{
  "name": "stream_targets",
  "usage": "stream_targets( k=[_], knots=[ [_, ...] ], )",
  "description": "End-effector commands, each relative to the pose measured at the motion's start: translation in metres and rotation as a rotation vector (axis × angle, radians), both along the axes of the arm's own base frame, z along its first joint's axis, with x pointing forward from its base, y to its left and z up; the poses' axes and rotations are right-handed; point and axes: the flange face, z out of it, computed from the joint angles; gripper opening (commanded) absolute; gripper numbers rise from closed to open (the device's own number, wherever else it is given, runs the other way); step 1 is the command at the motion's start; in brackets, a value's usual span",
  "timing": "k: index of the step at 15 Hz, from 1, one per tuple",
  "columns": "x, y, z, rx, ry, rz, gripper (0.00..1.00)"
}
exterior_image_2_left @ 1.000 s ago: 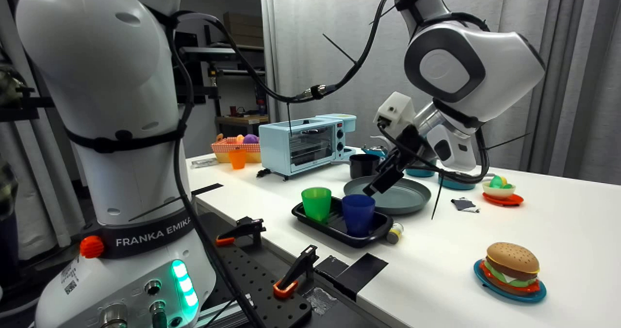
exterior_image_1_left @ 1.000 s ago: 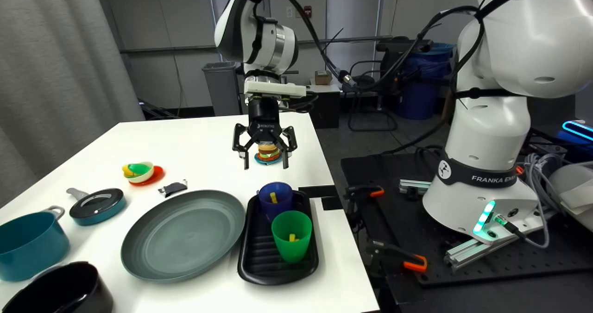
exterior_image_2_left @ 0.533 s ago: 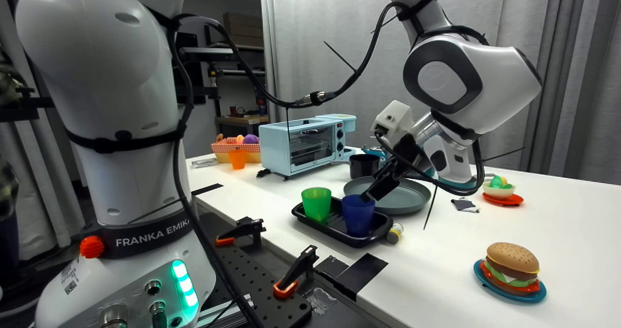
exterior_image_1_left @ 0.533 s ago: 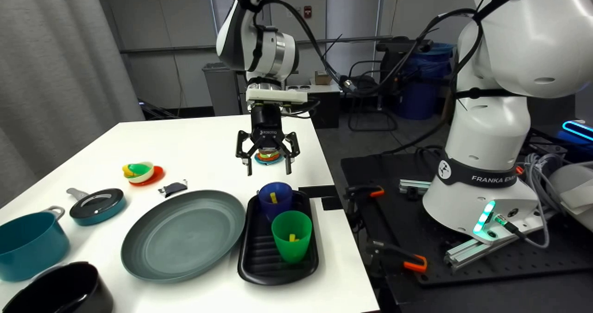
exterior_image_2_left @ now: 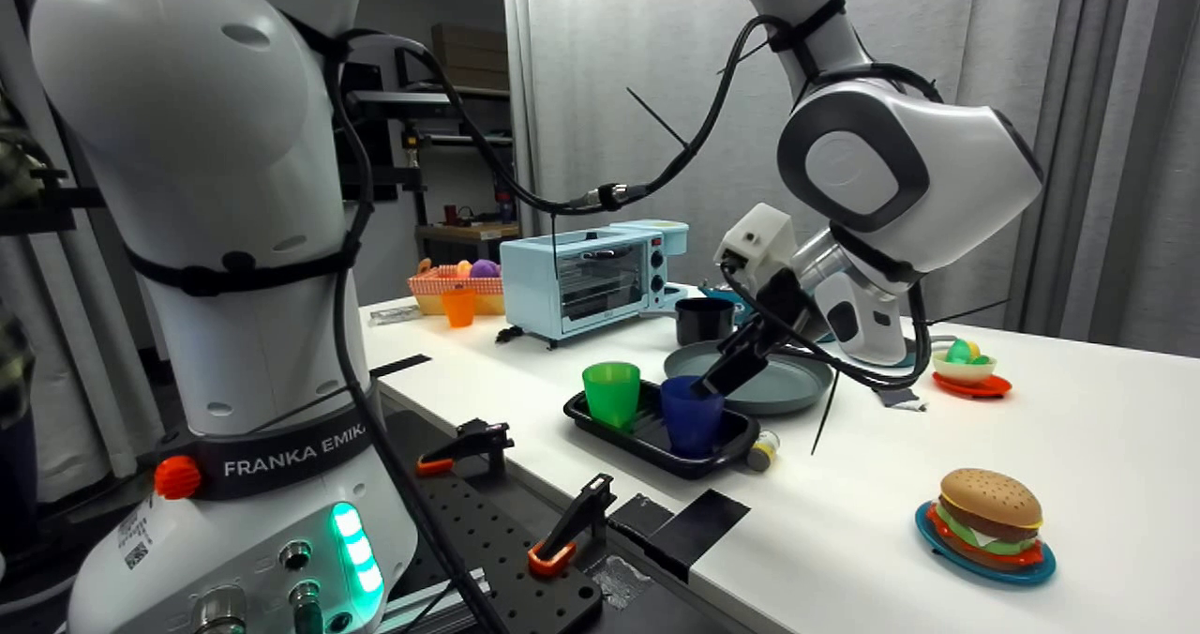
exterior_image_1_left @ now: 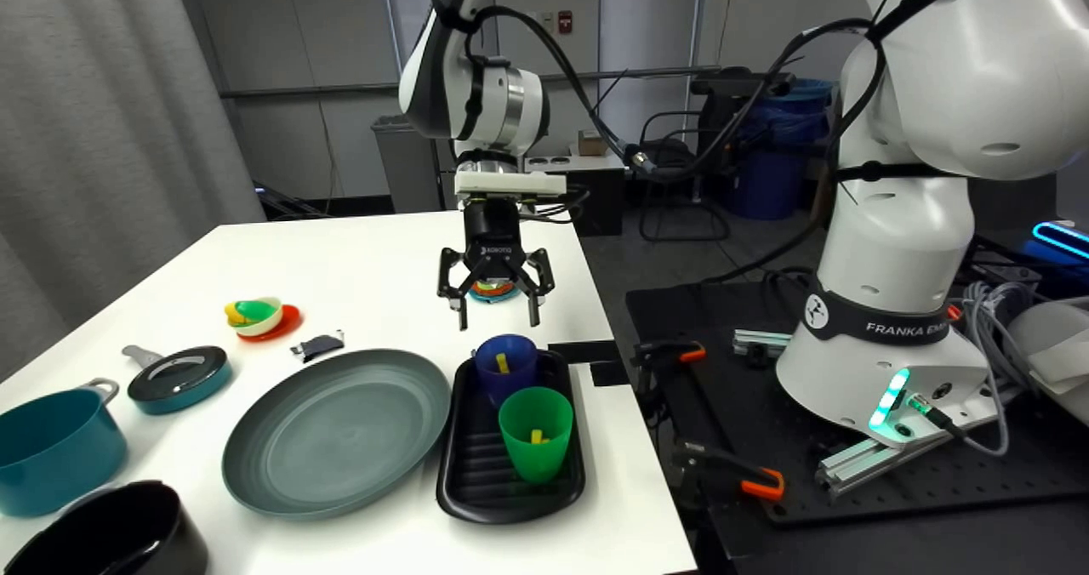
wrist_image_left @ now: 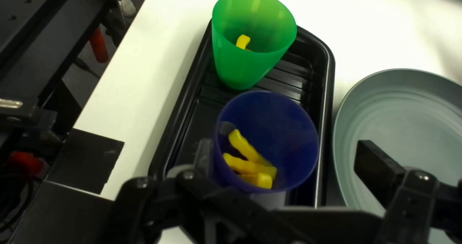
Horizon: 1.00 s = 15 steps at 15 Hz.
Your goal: Pour the contents of the blue cup onto the plate
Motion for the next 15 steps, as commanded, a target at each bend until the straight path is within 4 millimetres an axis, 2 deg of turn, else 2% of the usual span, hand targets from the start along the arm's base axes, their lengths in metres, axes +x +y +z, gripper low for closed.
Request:
stream_targets(
  k=[1, 15],
  knots=[
    [0.003, 0.000, -0.003, 0.045, -0.002, -0.013, 1.00],
    [0.006, 0.009, -0.017, 0.057, 0.028, 0.001, 1.00]
  ],
)
